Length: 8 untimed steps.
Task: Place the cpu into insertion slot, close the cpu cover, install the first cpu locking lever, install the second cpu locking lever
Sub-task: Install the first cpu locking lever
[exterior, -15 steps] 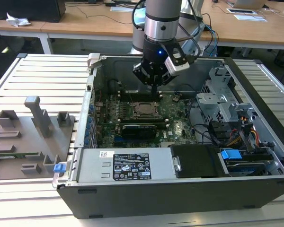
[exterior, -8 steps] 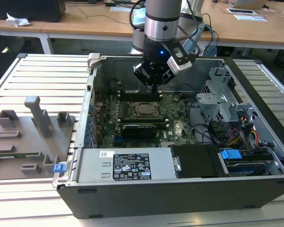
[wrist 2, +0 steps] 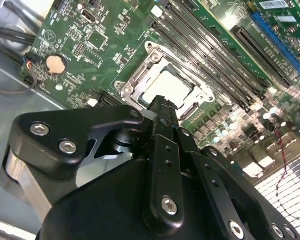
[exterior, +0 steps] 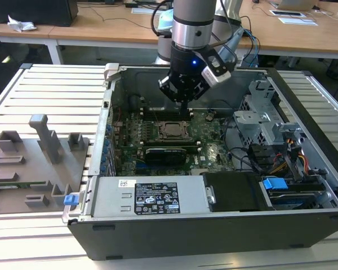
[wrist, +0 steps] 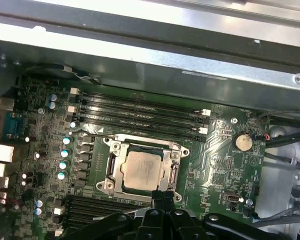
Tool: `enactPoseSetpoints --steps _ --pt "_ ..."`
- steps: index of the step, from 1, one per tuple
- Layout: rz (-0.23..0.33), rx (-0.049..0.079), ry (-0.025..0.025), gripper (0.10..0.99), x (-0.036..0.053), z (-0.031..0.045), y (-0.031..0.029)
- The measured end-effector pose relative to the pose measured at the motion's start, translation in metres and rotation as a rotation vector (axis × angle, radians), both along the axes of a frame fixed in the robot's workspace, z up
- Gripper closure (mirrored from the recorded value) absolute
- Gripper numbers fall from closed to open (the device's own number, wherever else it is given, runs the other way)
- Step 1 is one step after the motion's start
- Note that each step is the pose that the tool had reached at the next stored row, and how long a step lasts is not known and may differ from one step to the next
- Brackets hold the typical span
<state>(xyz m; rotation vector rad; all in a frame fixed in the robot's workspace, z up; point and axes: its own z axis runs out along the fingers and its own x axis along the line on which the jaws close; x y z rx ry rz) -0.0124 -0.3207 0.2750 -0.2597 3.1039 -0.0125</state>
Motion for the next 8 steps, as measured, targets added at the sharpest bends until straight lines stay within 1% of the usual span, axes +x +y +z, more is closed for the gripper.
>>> enactPoseSetpoints --steps 5,8 --pt "0.076 0.000 0.0000 0.980 0.0000 0.0000 0.0000" --pt "0.088 0.001 -0.0001 0.980 0.0000 0.0000 0.0000"
